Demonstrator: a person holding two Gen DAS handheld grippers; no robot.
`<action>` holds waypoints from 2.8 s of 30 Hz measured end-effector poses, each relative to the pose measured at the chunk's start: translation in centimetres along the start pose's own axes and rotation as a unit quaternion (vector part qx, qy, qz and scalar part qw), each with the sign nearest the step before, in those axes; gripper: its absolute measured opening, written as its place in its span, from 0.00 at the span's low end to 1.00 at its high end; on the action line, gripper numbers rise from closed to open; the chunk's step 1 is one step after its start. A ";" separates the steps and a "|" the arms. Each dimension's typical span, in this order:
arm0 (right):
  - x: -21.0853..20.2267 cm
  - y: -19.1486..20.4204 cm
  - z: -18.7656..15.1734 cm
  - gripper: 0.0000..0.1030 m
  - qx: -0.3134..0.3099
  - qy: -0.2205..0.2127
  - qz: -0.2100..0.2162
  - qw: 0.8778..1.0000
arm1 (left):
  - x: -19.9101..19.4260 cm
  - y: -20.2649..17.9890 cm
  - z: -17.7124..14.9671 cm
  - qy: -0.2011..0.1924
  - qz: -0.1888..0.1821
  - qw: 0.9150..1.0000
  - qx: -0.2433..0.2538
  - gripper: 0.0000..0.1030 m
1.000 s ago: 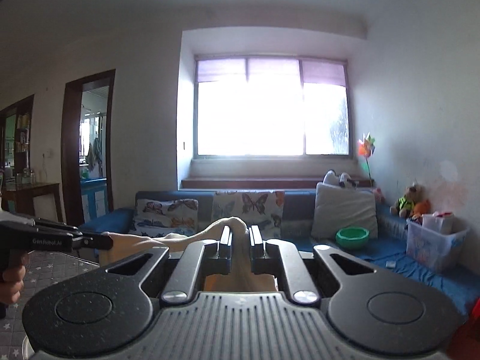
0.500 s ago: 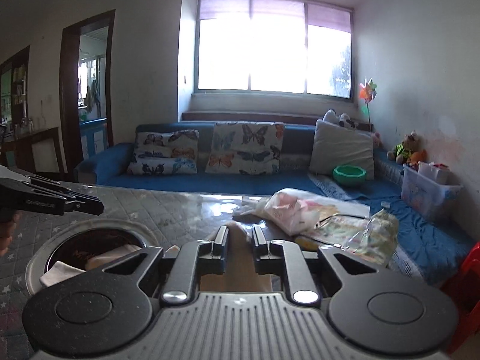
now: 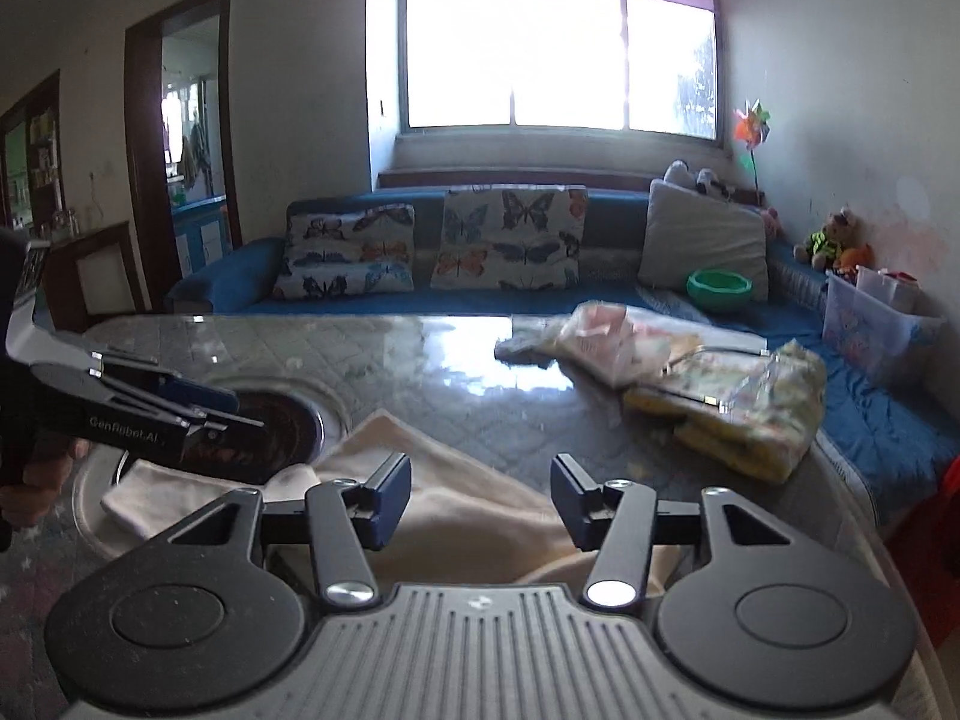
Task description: Fold clothes
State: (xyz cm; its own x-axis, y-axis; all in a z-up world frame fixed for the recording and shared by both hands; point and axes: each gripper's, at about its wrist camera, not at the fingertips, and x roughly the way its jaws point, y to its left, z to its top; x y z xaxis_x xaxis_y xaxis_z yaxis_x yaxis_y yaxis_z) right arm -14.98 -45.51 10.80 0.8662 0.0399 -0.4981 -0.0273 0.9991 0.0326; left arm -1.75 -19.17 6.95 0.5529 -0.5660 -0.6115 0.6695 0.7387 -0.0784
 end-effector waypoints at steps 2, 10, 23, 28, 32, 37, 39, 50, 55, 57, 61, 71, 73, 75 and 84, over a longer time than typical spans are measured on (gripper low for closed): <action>0.2 0.0 -1.0 0.70 0.009 0.008 0.000 1.000 | 0.8 -0.5 -0.3 0.008 -0.005 1.000 0.001 0.57; 0.3 -0.9 -2.8 0.91 0.041 0.010 -0.005 0.999 | 3.8 -2.5 -1.0 0.045 0.001 0.999 0.016 0.60; -0.1 -1.2 -3.3 1.00 0.066 -0.013 -0.001 0.998 | 6.3 -4.0 -1.5 0.070 0.014 0.997 0.029 0.60; 0.8 -1.4 -3.4 1.00 0.055 -0.001 -0.011 0.998 | 7.0 -4.1 -1.8 0.076 0.017 0.997 0.026 0.60; 1.7 -1.9 -3.4 1.00 0.064 0.007 -0.014 0.998 | 7.2 -4.3 -1.8 0.078 0.014 0.996 0.031 0.47; 2.8 -2.4 -3.5 1.00 0.063 0.016 -0.032 0.997 | 7.1 -4.8 -1.8 0.075 0.004 0.997 0.035 0.24; 3.2 -2.6 -3.5 1.00 0.067 0.020 -0.039 0.997 | 6.8 -4.9 -1.8 0.070 0.002 0.997 0.040 0.16; 5.4 -4.0 -3.7 0.98 0.085 0.049 -0.052 0.994 | 5.7 -3.6 -1.3 0.051 0.001 0.998 0.030 0.10; 5.8 -3.6 -3.9 0.98 0.086 0.066 -0.048 0.993 | 5.3 -3.8 -1.3 0.045 -0.002 0.999 0.030 0.10; 5.7 -3.3 -4.1 0.98 0.083 0.069 -0.044 0.993 | 5.1 -3.8 -1.6 0.043 -0.002 0.999 0.030 0.10; 5.7 -2.4 -4.4 0.98 0.075 0.077 -0.037 0.993 | 4.9 -3.7 -2.0 0.043 -0.003 0.999 0.026 0.10; 5.7 -0.8 -5.1 0.99 0.053 0.096 -0.036 0.993 | 5.3 -3.4 -1.9 0.054 0.007 0.998 0.014 0.24; 5.7 -0.8 -5.1 0.99 0.057 0.097 -0.037 0.993 | 5.4 -3.5 -1.9 0.056 0.012 0.998 0.012 0.35; 5.5 -0.8 -5.1 0.99 0.059 0.097 -0.035 0.993 | 5.4 -3.6 -1.9 0.058 0.017 0.998 0.010 0.41; 5.1 -1.2 -5.4 0.99 0.059 0.093 -0.037 0.993 | 5.7 -4.0 -1.7 0.066 0.037 0.997 0.012 0.60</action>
State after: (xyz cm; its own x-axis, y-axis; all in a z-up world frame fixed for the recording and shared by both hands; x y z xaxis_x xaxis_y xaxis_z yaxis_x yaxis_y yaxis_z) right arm -13.18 -46.38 3.54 0.7556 -0.0199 -0.6547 0.1013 0.9911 0.0868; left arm -2.08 -24.74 2.44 0.5313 -0.4561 -0.7140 0.6425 0.7662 -0.0114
